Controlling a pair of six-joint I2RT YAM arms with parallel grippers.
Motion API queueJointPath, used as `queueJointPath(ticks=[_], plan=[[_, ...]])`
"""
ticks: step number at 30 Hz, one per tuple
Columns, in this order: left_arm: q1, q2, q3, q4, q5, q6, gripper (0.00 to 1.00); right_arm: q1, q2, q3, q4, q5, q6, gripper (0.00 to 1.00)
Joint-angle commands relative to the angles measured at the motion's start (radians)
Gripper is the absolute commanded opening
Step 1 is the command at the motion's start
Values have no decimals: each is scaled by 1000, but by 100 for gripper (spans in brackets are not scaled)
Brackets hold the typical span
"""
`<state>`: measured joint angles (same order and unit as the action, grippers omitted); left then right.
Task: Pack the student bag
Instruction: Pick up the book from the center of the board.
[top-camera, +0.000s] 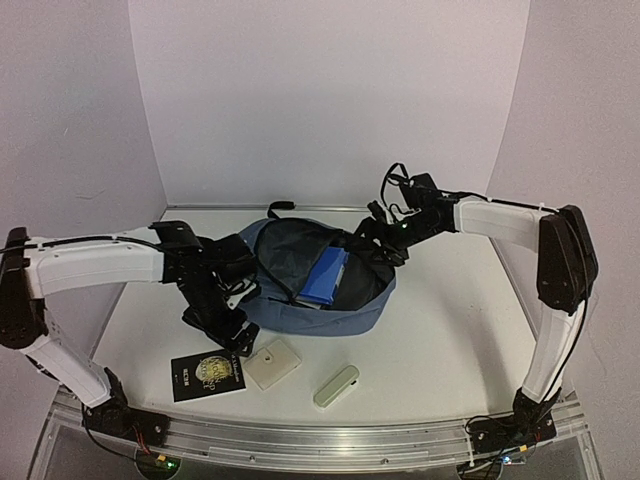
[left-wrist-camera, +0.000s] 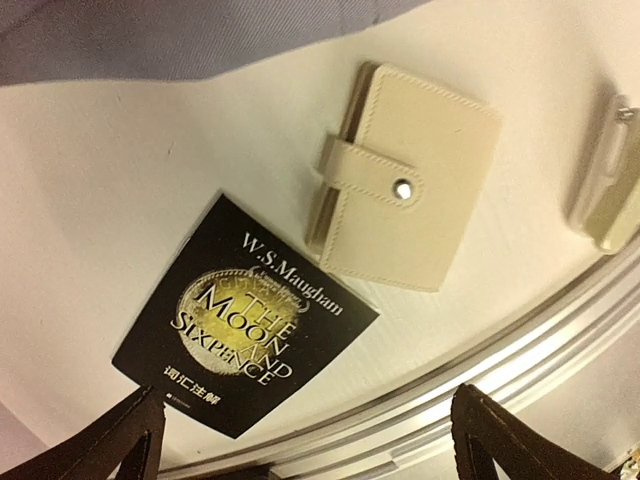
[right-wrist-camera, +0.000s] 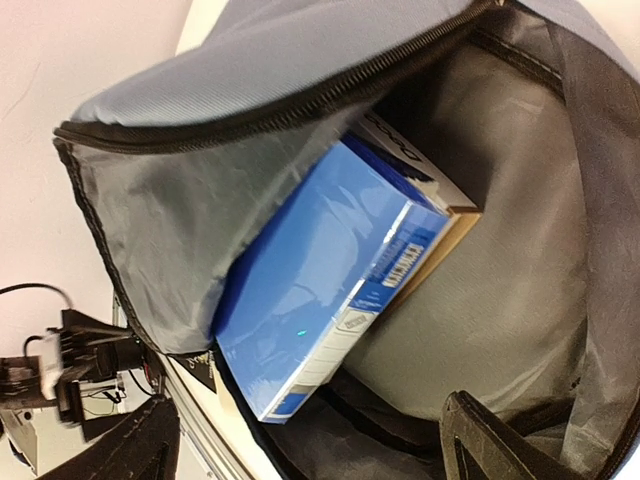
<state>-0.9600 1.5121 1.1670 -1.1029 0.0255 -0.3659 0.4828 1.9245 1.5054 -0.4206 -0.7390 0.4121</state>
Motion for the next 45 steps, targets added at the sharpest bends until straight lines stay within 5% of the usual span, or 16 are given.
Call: queueJointPath(ticks=[1, 20, 31, 45], plan=[[-20, 118, 43, -99, -41, -6, 100, -2, -60, -14, -1, 17, -25, 90], [-129, 372, -29, 45, -148, 98, 100, -55, -49, -21, -2, -16, 0, 90], [23, 269, -22, 136, -138, 244, 100, -55, -45, -22, -2, -22, 5, 90], [107, 368, 32, 161, -138, 297, 100, -62, -77, -35, -7, -23, -4, 90]])
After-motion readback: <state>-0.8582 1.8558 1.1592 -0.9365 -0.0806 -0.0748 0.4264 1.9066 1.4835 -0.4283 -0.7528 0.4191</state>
